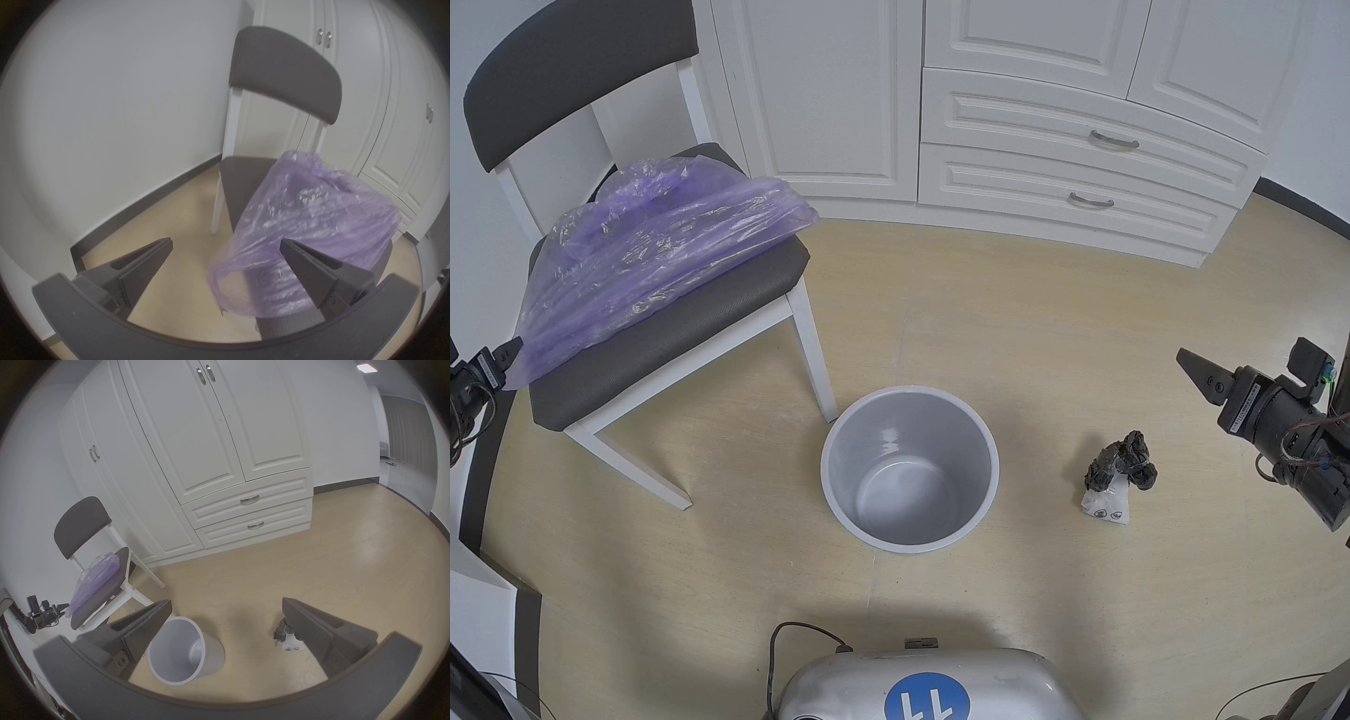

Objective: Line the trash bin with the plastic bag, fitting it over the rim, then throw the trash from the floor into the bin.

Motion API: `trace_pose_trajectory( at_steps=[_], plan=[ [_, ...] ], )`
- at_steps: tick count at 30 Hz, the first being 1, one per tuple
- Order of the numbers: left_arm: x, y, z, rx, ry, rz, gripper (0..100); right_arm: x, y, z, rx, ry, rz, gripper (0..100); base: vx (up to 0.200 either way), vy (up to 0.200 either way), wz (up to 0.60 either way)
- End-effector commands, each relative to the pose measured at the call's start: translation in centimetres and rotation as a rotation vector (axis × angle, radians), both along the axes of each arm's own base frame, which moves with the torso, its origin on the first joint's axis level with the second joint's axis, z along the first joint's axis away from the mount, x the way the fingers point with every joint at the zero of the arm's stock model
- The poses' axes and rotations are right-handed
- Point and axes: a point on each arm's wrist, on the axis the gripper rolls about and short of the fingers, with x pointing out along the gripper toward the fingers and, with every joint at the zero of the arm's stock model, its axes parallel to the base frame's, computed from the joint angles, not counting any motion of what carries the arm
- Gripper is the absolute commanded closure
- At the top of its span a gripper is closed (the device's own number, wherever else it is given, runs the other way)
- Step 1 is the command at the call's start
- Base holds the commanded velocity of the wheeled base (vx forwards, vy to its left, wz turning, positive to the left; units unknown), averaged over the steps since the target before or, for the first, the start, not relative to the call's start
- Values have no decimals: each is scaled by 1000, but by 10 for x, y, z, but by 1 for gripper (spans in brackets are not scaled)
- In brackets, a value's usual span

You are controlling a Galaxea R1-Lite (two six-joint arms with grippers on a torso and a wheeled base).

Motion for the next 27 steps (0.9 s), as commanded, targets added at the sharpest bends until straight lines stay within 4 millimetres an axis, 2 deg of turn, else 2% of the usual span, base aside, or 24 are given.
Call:
trace_pose_trajectory(
  at_steps=[1, 11, 15, 27],
  plan=[
    [-1, 6, 5, -24, 22, -24, 0, 0, 0, -1, -3, 6, 0, 0, 0, 0, 0],
    [-2, 9, 7, -25, 19, -18, 0, -1, 0, -2, -11, 23, 2, 0, 0, 0, 0],
    [-11, 3, 17, -12, 0, -27, 0, -3, 0, 0, -13, 16, 2, 0, 0, 0, 0],
    [-23, -5, 18, -25, 62, -57, 0, -3, -1, -3, -23, 26, 3, 0, 0, 0, 0]
  ],
)
